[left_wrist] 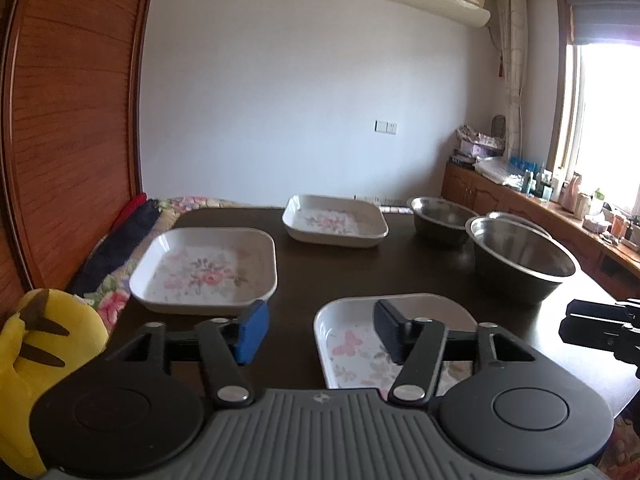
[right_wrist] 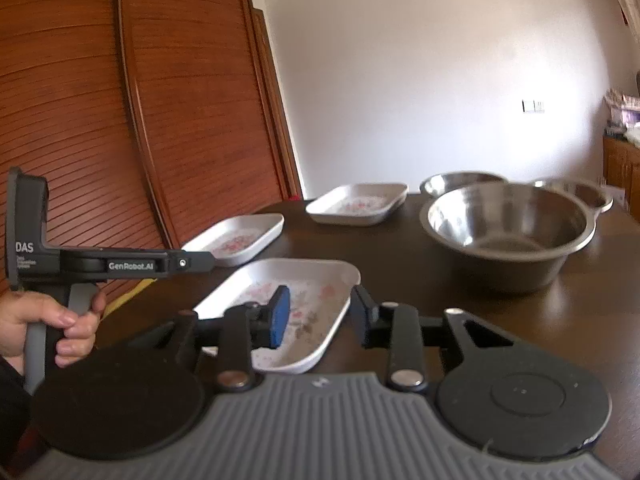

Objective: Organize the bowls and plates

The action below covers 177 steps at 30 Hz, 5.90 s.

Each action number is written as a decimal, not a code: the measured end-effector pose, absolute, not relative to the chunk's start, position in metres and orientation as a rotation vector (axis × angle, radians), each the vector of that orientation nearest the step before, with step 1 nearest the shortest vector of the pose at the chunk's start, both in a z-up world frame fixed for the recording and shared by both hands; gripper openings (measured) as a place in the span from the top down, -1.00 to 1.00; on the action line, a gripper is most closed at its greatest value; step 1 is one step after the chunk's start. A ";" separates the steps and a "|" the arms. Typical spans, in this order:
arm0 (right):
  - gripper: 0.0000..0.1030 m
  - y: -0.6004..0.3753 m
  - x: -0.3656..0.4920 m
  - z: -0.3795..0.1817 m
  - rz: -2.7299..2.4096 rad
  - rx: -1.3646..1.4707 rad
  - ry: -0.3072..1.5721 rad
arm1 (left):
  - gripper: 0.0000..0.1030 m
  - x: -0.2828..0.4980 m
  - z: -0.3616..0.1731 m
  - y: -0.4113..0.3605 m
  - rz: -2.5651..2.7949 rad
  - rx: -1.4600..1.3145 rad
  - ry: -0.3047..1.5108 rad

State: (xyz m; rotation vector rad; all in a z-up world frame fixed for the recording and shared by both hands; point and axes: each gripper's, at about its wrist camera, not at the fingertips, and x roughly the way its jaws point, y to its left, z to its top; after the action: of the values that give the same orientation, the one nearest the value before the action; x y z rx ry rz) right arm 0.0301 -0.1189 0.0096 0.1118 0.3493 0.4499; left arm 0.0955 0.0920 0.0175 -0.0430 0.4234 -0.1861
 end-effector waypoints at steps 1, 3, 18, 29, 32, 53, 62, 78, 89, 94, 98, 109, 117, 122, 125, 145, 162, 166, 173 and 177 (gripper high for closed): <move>0.24 -0.118 0.029 0.012 0.448 0.104 0.341 | -0.81 0.094 0.019 0.092 -0.182 -0.039 0.413; 0.16 -0.118 0.028 0.015 0.445 0.097 0.328 | -0.93 0.091 0.023 0.091 -0.175 -0.029 0.391; -0.61 -0.110 0.021 0.044 0.451 0.056 0.218 | -1.00 0.075 0.051 0.096 -0.150 -0.003 0.301; -1.00 -0.096 0.026 0.051 0.457 0.013 0.180 | -1.00 0.088 0.057 0.110 -0.128 -0.024 0.286; -1.00 -0.092 0.027 0.051 0.459 0.015 0.182 | -1.00 0.095 0.058 0.115 -0.131 -0.016 0.297; -0.67 -0.021 0.105 0.052 0.559 -0.016 0.363 | -0.82 0.185 0.037 0.189 -0.139 -0.041 0.475; -0.32 0.012 0.165 0.045 0.596 -0.034 0.505 | -0.64 0.227 0.018 0.216 -0.133 -0.026 0.556; 0.01 0.040 0.246 0.019 0.647 -0.016 0.725 | -0.58 0.267 -0.001 0.234 -0.160 -0.007 0.644; 0.23 0.040 0.258 0.005 0.694 0.049 0.797 | -0.52 0.271 -0.009 0.230 -0.195 0.002 0.682; 0.36 0.043 0.257 0.002 0.692 0.033 0.794 | -0.38 0.269 -0.011 0.231 -0.196 0.002 0.694; 0.52 0.042 0.259 0.001 0.685 0.029 0.794 | -0.11 0.267 -0.012 0.231 -0.179 0.008 0.694; 0.62 0.045 0.261 0.000 0.683 0.025 0.793 | 0.04 0.260 -0.013 0.238 -0.164 -0.054 0.691; 0.73 0.034 0.262 0.002 0.642 0.067 0.774 | 0.04 0.244 0.002 0.228 -0.172 -0.076 0.639; 0.78 0.025 0.256 0.011 0.637 0.090 0.739 | 0.04 0.234 0.016 0.217 -0.173 -0.071 0.606; 0.79 0.018 0.250 0.018 0.635 0.099 0.717 | 0.04 0.225 0.024 0.208 -0.187 -0.060 0.589; 0.80 -0.061 0.188 0.033 0.583 0.141 0.609 | 0.04 0.157 0.038 0.129 -0.259 0.003 0.518; 0.80 -0.107 0.139 0.030 0.535 0.142 0.561 | 0.04 0.122 0.027 0.094 -0.320 -0.003 0.498; 0.80 -0.111 0.136 0.023 0.535 0.157 0.572 | 0.04 0.118 0.023 0.091 -0.322 0.000 0.505; 0.80 -0.112 0.131 0.016 0.543 0.165 0.579 | 0.03 0.116 0.014 0.091 -0.322 -0.011 0.521; 0.80 -0.112 0.129 0.011 0.543 0.154 0.586 | 0.03 0.118 0.010 0.090 -0.322 -0.018 0.535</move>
State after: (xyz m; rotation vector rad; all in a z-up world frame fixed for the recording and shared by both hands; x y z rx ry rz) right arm 0.1291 -0.1116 0.0109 0.1537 0.5864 0.5428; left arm 0.1176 0.0901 0.0095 -0.0176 0.5347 -0.3216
